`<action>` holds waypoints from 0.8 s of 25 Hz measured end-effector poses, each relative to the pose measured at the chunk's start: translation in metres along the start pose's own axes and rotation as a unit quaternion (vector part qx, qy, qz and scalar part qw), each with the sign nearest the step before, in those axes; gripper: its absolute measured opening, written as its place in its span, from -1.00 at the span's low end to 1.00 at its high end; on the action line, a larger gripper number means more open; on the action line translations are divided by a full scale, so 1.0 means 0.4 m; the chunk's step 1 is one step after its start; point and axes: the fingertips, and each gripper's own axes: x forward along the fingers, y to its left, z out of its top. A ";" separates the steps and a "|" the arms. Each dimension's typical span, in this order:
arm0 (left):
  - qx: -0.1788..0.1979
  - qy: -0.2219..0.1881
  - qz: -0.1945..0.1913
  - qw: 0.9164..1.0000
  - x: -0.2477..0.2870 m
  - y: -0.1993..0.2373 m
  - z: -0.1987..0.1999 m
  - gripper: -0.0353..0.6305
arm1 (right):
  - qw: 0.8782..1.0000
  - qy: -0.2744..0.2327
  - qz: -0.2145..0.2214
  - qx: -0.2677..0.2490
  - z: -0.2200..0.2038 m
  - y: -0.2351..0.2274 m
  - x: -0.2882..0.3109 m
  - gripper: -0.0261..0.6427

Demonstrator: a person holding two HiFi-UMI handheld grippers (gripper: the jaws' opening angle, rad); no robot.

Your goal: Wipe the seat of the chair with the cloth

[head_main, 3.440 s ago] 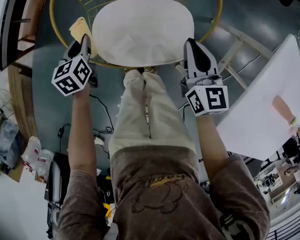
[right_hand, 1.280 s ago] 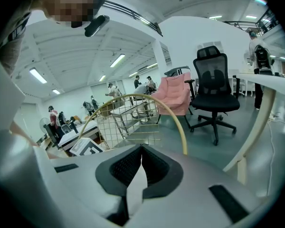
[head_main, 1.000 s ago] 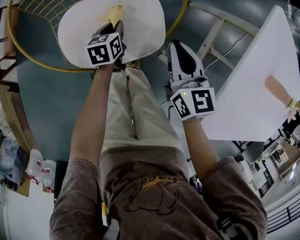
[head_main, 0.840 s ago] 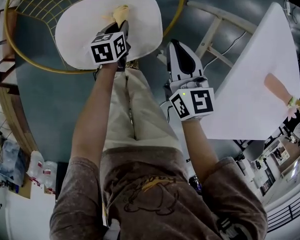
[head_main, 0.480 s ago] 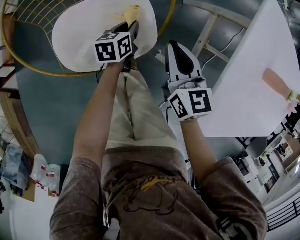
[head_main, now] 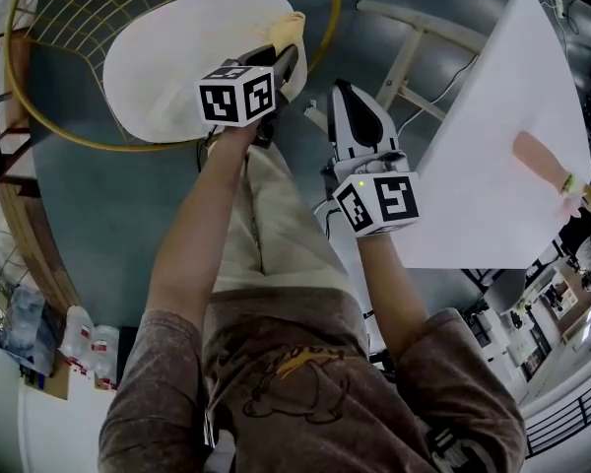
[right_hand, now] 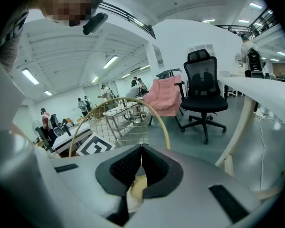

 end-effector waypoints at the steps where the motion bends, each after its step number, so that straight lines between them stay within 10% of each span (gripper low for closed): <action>1: -0.006 -0.004 -0.004 1.000 -0.006 -0.008 0.003 -0.72 | 1.000 0.001 0.000 -0.001 0.002 0.001 -0.004 -0.84; 20: -0.024 -0.073 0.134 0.988 -0.541 0.276 -0.009 -0.72 | 0.997 0.012 0.075 -0.031 0.001 0.152 0.059 -0.84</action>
